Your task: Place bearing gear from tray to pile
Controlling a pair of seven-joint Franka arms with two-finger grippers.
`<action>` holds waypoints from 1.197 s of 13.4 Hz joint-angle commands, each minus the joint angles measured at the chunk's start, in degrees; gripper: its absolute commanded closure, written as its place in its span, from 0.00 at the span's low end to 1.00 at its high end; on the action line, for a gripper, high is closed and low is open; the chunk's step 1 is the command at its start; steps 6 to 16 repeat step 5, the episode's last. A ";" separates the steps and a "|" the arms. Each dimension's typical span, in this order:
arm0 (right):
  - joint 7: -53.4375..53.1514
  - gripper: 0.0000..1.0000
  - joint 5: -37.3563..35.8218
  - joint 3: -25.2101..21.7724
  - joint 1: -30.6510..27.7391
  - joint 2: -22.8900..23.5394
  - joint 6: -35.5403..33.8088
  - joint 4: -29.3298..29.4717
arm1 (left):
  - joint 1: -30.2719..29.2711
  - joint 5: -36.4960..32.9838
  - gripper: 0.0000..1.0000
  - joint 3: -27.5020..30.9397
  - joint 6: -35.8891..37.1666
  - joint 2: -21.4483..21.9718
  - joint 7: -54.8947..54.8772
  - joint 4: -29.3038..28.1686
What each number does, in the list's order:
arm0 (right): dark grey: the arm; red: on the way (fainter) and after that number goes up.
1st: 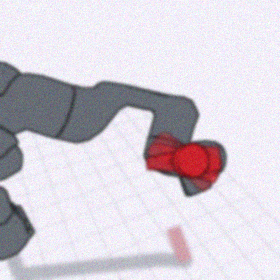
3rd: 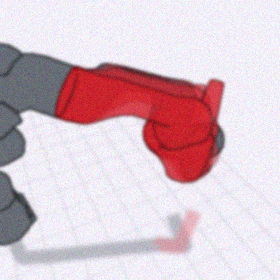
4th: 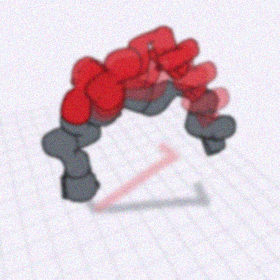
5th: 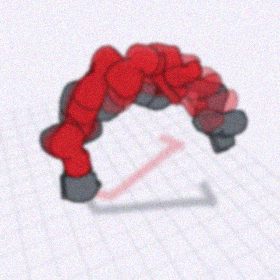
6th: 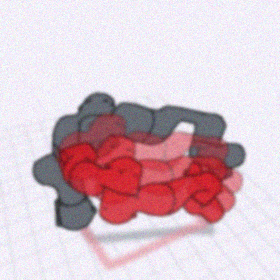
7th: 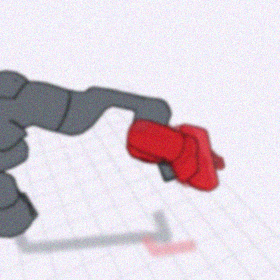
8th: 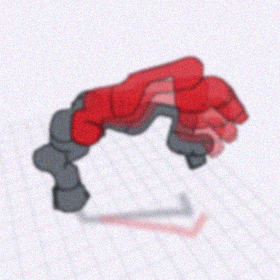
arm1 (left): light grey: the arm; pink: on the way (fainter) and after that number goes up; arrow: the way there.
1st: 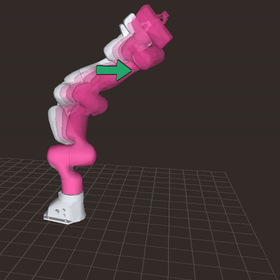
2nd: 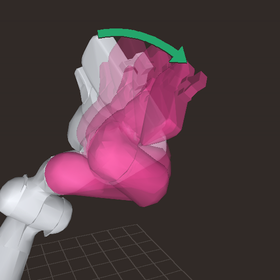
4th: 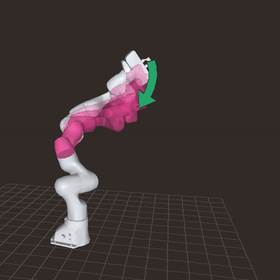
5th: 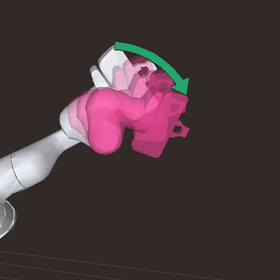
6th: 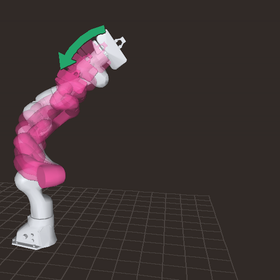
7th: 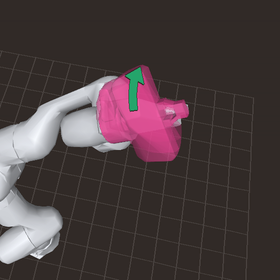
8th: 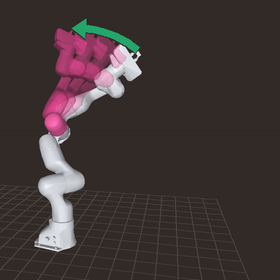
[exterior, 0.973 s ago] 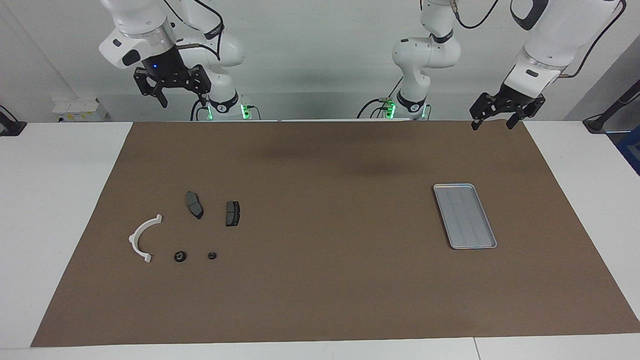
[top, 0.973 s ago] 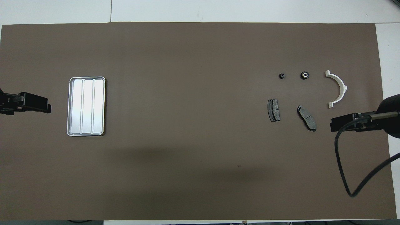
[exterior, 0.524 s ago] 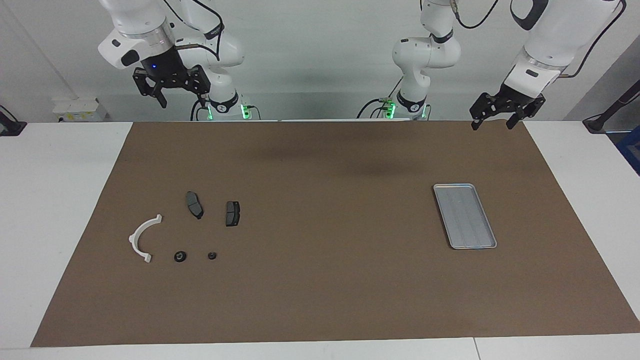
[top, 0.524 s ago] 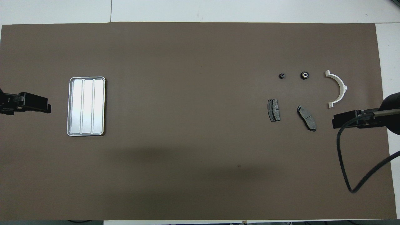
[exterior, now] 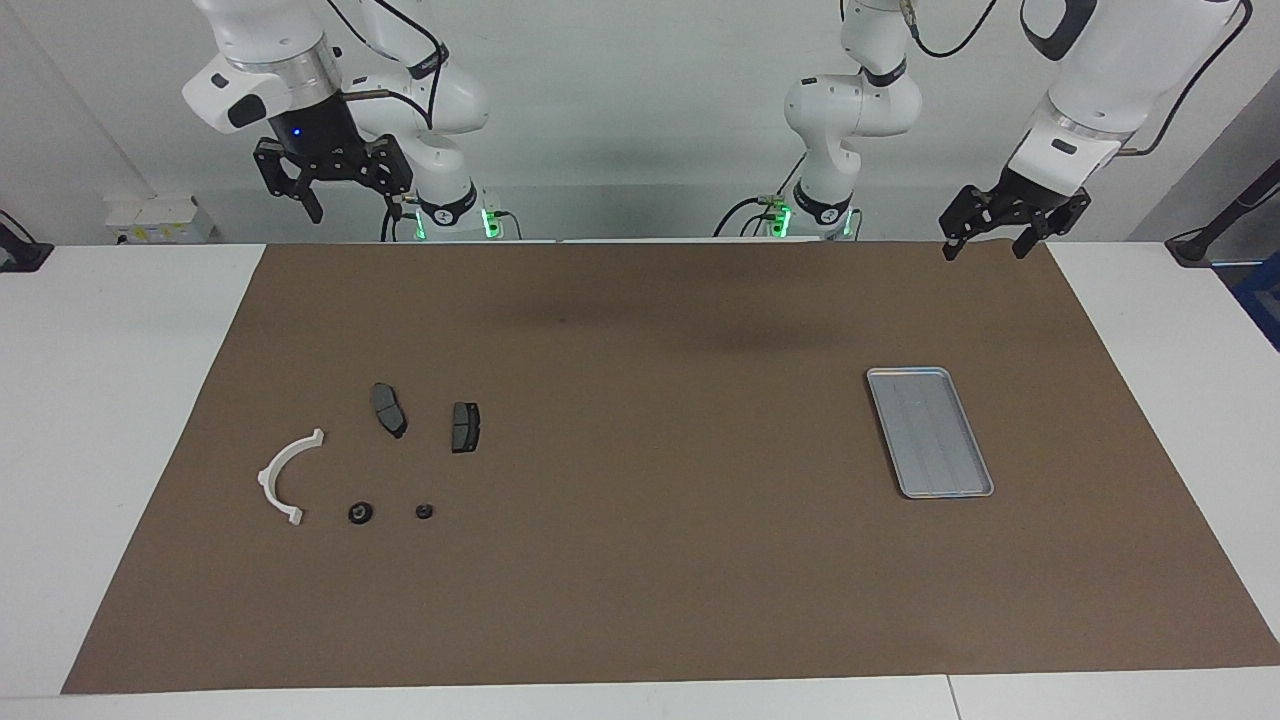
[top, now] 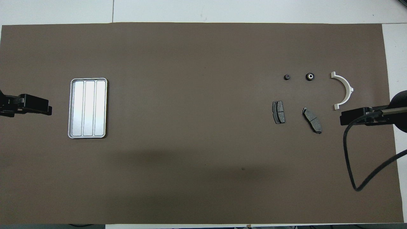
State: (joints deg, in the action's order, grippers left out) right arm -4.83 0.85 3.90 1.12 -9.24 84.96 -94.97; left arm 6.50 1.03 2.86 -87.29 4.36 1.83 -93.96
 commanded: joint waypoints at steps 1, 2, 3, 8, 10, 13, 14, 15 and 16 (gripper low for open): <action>1.14 0.00 -0.59 0.67 -1.03 -0.42 1.08 -0.92 | 0.27 0.64 0.00 0.39 -0.43 1.71 -0.16 -1.75; 1.14 0.00 -0.59 0.67 -1.03 -0.42 1.08 -0.83 | 0.27 0.64 0.00 0.39 -0.43 1.71 -0.16 -1.66; 1.14 0.00 -0.59 0.67 -1.03 -0.42 1.08 -0.92 | 0.27 0.64 0.00 0.39 -0.43 1.71 -0.16 -1.75; 1.14 0.00 -0.50 0.67 -1.03 -0.42 0.91 -0.83 | 0.27 0.64 0.00 0.31 -0.43 1.71 -0.16 -1.66; 1.14 0.00 -0.50 0.67 -1.03 -0.42 0.91 -0.83 | 0.27 0.64 0.00 0.31 -0.43 1.71 -0.16 -1.66; 1.14 0.00 -0.50 0.67 -1.03 -0.42 0.91 -0.83 | 0.27 0.64 0.00 0.31 -0.43 1.71 -0.16 -1.66; 1.14 0.00 -0.50 0.67 -1.03 -0.42 0.91 -0.83 | 0.27 0.64 0.00 0.31 -0.43 1.71 -0.16 -1.66; 1.14 0.00 -0.50 0.67 -1.03 -0.42 0.91 -0.83 | 0.27 0.64 0.00 0.31 -0.43 1.71 -0.16 -1.66; 1.14 0.00 -0.50 0.67 -1.03 -0.42 0.91 -0.83 | 0.27 0.64 0.00 0.31 -0.43 1.71 -0.16 -1.66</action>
